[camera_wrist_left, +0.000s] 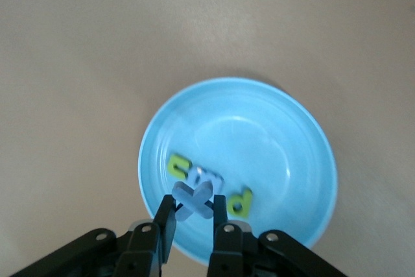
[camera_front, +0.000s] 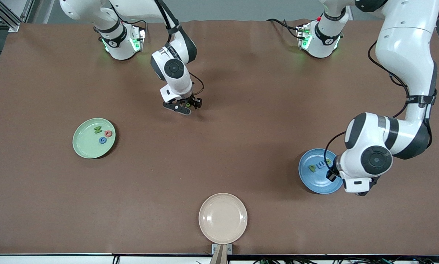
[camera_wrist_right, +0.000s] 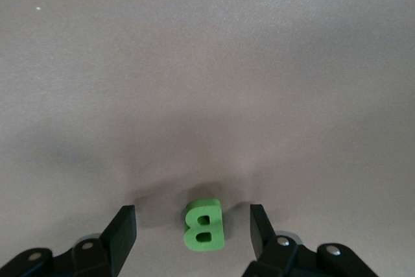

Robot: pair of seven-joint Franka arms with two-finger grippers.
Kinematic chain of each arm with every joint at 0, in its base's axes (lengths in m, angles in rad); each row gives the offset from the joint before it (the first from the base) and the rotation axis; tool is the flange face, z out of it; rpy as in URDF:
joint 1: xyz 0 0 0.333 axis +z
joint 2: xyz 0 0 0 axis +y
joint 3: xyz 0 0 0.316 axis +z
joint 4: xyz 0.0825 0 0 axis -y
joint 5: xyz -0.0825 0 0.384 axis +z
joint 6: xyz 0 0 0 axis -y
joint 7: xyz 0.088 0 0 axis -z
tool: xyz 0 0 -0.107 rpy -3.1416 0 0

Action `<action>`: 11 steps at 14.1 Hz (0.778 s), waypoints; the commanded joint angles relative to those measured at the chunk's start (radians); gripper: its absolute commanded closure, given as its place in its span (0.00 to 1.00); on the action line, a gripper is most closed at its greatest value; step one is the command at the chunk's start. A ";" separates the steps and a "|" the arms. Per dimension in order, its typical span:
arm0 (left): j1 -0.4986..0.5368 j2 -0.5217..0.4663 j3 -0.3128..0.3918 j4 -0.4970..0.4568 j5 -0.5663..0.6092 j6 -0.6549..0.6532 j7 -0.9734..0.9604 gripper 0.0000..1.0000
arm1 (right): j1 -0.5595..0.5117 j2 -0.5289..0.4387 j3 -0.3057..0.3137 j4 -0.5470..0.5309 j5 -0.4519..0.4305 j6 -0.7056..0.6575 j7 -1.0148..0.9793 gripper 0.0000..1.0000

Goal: Sort upper and lower case letters into plates
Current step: 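Drop the blue x on the blue plate while the right gripper grasps the B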

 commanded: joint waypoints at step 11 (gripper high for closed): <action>0.107 0.015 -0.015 -0.188 -0.005 0.258 0.125 0.92 | 0.024 0.002 -0.007 -0.011 0.021 0.018 0.008 0.73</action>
